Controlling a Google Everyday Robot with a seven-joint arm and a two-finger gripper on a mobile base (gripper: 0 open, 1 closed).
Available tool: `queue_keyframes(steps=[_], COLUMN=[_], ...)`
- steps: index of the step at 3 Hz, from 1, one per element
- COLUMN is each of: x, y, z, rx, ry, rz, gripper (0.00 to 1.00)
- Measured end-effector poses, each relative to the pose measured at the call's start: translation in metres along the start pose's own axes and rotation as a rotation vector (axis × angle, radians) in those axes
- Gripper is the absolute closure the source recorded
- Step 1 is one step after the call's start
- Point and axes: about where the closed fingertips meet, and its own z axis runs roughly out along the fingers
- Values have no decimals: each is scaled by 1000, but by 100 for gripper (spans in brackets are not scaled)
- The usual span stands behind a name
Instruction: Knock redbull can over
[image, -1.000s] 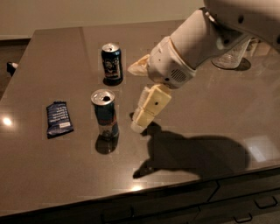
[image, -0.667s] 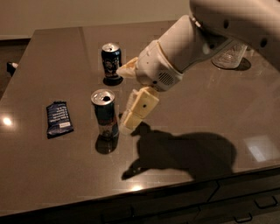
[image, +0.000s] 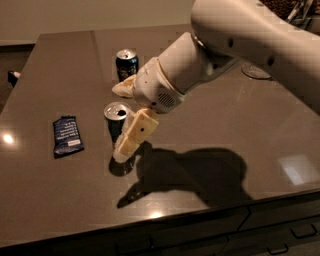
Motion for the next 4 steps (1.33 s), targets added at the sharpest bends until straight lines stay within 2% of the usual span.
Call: queue_keyframes(steps=[1, 2, 3, 4], x=[-4, -4, 1, 7], y=[0, -4, -12, -23], z=[10, 8, -4, -30], rx=[-19, -19, -1, 33], ry=[-14, -14, 2, 53], rz=[-1, 6, 20, 35], gripper=[16, 39, 63, 85])
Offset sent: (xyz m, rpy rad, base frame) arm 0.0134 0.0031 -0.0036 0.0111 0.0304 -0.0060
